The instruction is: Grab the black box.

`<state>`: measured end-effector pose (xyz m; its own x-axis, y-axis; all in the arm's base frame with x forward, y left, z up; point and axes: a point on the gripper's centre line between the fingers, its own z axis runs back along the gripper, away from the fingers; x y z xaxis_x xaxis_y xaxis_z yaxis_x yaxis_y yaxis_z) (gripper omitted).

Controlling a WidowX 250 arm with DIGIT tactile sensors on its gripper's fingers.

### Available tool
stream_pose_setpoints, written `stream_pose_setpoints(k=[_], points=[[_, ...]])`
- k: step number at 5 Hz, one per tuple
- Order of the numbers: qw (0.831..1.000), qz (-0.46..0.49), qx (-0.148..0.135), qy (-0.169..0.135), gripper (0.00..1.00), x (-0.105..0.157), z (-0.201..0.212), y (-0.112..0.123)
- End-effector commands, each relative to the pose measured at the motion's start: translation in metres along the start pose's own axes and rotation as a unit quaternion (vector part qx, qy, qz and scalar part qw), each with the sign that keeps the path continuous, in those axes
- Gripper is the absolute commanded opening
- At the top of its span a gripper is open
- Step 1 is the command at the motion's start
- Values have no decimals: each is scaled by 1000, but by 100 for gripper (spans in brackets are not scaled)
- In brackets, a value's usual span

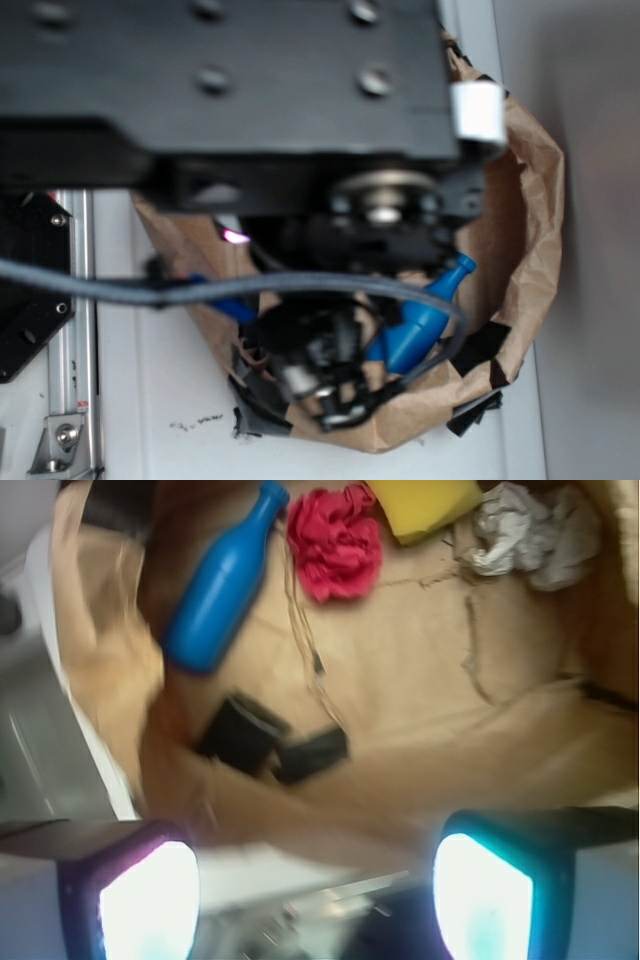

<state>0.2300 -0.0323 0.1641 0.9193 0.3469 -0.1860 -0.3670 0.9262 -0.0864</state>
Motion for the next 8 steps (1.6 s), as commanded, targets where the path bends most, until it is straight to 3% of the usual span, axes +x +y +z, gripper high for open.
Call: stream_pose_setpoints(k=[1,2,3,4,5,6,8], points=[[989,149,-14,-24,100,17,-39,26],[981,189,-29,-19,100,18,-58,43],[981,181,-66,11,100,24,-79,31],[981,152,-100,68,100,13,-104,-5],[982,122,-109,92,100,-3,-114,-30],[983,111,-115,91,100,-16,-119,-38],[986,110,-97,79,100,-16,-136,-37]])
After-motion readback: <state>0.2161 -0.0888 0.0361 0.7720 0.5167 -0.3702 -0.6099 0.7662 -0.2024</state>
